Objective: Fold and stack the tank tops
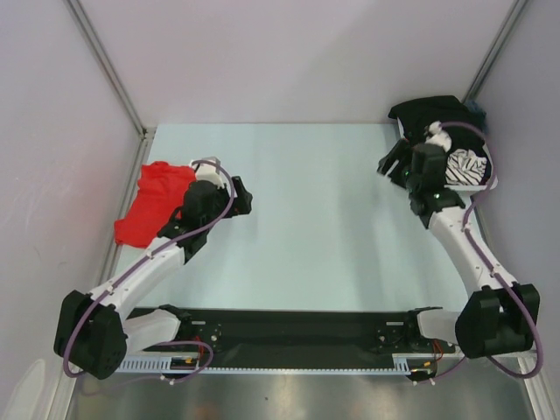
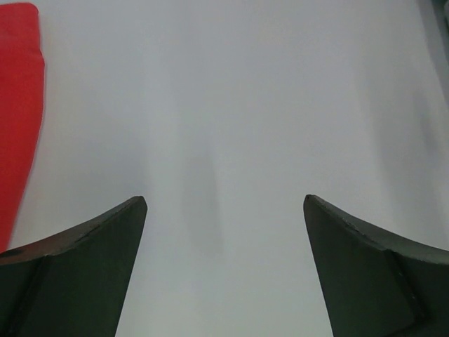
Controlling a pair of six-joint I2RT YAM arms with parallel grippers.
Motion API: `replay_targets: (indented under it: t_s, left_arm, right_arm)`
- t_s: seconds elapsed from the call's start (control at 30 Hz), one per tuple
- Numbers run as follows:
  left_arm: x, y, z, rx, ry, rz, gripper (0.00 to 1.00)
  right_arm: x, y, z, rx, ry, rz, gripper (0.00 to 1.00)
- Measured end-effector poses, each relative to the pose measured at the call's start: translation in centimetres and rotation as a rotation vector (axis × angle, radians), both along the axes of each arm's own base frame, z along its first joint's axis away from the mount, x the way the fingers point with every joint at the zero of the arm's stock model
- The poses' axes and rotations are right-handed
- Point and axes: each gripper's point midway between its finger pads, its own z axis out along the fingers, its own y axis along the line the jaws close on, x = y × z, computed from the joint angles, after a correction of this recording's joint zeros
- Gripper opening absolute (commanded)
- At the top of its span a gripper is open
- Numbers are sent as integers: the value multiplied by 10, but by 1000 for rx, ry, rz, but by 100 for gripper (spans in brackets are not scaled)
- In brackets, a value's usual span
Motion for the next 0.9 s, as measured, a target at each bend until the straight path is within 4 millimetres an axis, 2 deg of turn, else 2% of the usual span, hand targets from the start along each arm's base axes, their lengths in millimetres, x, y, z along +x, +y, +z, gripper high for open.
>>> replay_targets:
  t_s: [0.07,0.1,0.17,0.23,0.3,0.37,0.43,0.6,0.67,0.73,0.77,0.8,0.87,0.9]
  left_arm:
    - [-5,1,-7,10,22,-3,100]
    - [-6,-1,-10,11,28,-10,100]
    - [-11,-7,-15,13,31,-32,100]
    - [-18,-19,-22,18,33,-70,100]
    - [-26,-30,-32,34,40,-113,100]
    - [-30,-37,-40,51,47,-141,100]
    - [-32,-40,-47,62,52,-154,100]
    - [-32,-39,-48,73,32,-150,100]
    - [-31,-39,-47,74,23,-147,100]
    - [-30,-39,-46,80,20,-144,100]
    - [-30,-38,-46,81,19,-142,100]
    - [-30,-38,-46,83,17,-139,100]
    - [-29,-37,-46,85,16,-134,100]
    - [-29,-37,-46,86,16,-131,100]
  right_arm:
    - [21,-25,37,0,-47,-76,74]
    - [28,-40,50,2,-57,-112,74]
    - [39,-69,65,2,-68,-185,75]
    - [49,-99,68,-1,-51,-262,78]
    - [59,-126,59,-14,-8,-339,82]
    - [73,-139,42,-31,53,-378,82]
    - [88,-144,25,-45,102,-394,82]
    - [116,-157,-33,-84,245,-437,82]
    - [128,-164,-45,-103,279,-459,80]
    - [141,-171,-50,-122,293,-481,65]
    - [148,-174,-49,-130,299,-487,38]
    - [153,-177,-47,-142,298,-488,23]
    - [159,-180,-37,-147,292,-496,0]
    - [159,-180,-32,-149,290,-496,0]
